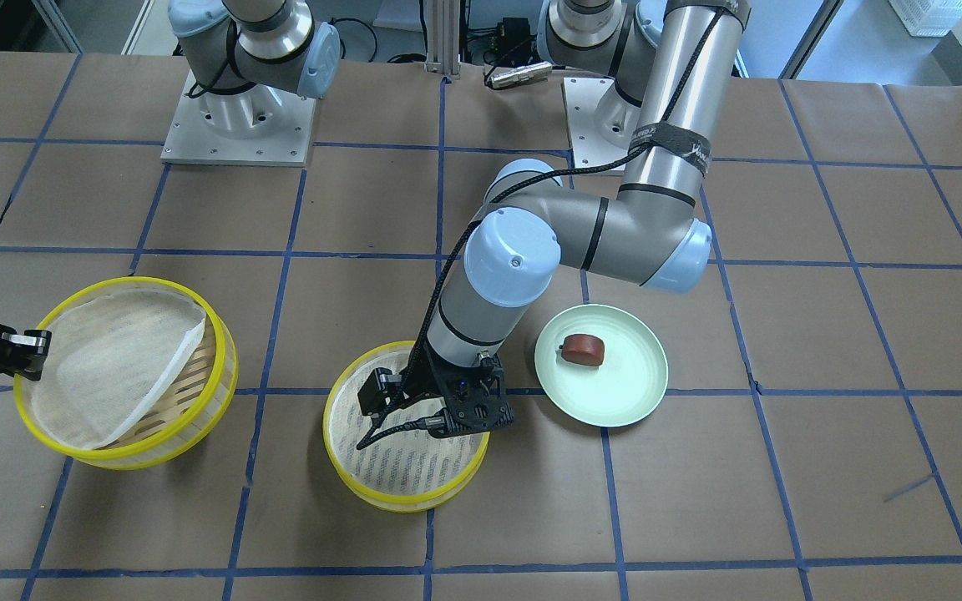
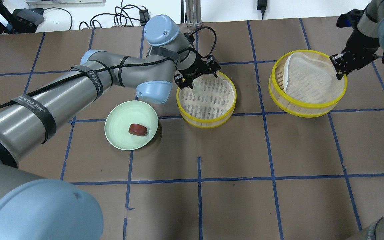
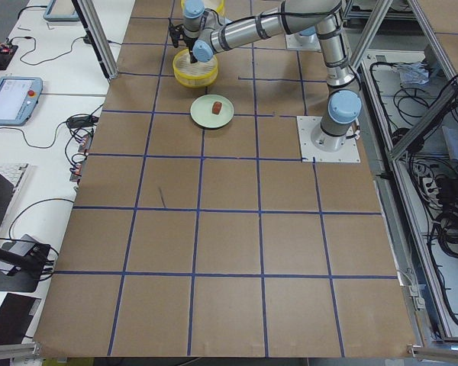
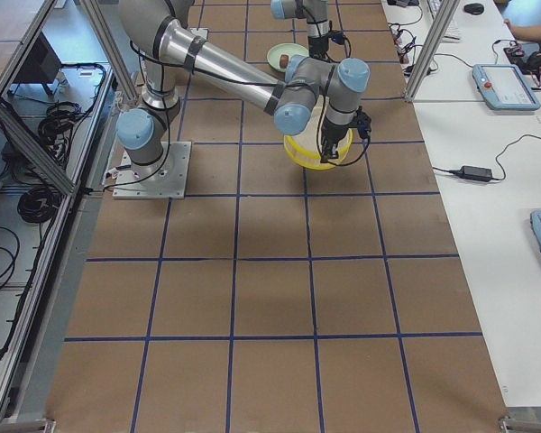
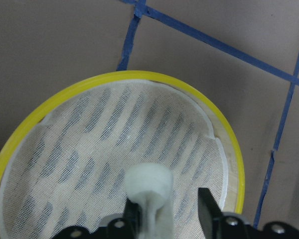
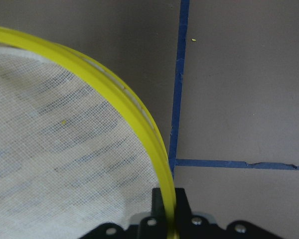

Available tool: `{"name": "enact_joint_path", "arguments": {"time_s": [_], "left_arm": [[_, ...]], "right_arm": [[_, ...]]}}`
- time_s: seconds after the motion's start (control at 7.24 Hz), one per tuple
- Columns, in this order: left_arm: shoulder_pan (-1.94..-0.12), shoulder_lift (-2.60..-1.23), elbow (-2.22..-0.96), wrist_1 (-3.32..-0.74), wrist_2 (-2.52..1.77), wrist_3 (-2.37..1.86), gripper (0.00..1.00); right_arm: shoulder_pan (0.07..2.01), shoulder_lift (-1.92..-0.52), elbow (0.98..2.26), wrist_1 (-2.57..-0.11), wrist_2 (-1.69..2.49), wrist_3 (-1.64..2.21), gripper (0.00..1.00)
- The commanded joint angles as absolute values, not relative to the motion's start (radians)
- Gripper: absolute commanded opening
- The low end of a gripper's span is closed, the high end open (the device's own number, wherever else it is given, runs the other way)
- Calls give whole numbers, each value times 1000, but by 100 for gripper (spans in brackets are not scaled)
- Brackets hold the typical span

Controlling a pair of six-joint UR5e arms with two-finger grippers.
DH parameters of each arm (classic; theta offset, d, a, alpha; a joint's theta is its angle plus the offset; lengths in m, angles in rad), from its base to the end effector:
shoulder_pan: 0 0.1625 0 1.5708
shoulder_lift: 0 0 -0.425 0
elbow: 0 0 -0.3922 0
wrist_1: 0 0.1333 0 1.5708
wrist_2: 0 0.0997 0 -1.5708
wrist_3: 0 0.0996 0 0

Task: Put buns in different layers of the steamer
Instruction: 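Lower the white bun into the bottom steamer tier and open the left gripper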

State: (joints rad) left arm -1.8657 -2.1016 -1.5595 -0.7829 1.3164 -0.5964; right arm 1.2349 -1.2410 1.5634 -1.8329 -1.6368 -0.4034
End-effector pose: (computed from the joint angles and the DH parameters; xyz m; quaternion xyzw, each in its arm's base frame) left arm -0.3484 -0.6020 0.2678 0.1308 -0.9744 0.0656 0.1706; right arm -0.0792 -0.6112 0.3351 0.0347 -0.9984 -0.0400 0.0199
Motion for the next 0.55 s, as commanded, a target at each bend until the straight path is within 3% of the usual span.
{"name": "enact_joint_path", "arguments": {"time_s": [0.0, 0.41], "left_arm": [[-1865, -2054, -1568, -792, 1362, -515, 100], [-1865, -2037, -1557, -790, 1358, -520, 100]], "right_arm": [[1235, -1241, 1566, -1832, -1635, -402, 9], [1238, -1241, 1565, -1824, -1628, -394, 9]]}}
